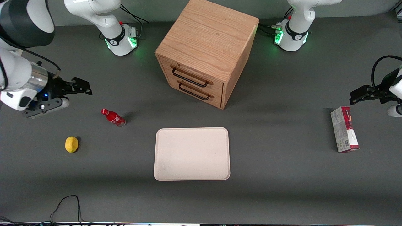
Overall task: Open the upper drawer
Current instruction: 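Move the right gripper toward the upper drawer's black handle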
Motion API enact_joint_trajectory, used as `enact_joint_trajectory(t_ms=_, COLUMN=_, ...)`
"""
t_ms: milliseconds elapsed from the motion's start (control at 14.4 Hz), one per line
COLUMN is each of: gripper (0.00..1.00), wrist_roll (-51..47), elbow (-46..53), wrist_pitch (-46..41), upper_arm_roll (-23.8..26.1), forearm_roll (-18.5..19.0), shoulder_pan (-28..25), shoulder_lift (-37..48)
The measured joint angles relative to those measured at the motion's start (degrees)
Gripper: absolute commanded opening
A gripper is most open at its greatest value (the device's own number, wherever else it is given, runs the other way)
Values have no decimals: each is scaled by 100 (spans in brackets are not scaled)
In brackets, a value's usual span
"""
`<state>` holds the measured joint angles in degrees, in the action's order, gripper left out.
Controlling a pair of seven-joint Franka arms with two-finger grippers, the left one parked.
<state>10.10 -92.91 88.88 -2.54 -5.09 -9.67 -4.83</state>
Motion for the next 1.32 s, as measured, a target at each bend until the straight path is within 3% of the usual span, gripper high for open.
enact_joint_trajectory(t_ms=557, gripper=100, wrist_roll=-1, elbow=687, wrist_pitch=82, upper_arm_roll=21, forearm_roll=-16, shoulder_pan=-1426, shoulder_lift=-808)
enact_joint_trajectory(t_ms=1045, gripper=100, wrist_roll=466, elbow=1078, wrist_pitch=293, upper_arm_roll=31, forearm_roll=-21, shoulder_pan=-2112, shoulder_lift=-1257)
enact_joint_trajectory(t_ms=1324, gripper=100, wrist_roll=920, elbow=1243, wrist_pitch=326, upper_arm_roll=233, forearm_roll=-346, shoulder_pan=-2315, shoulder_lift=-1450)
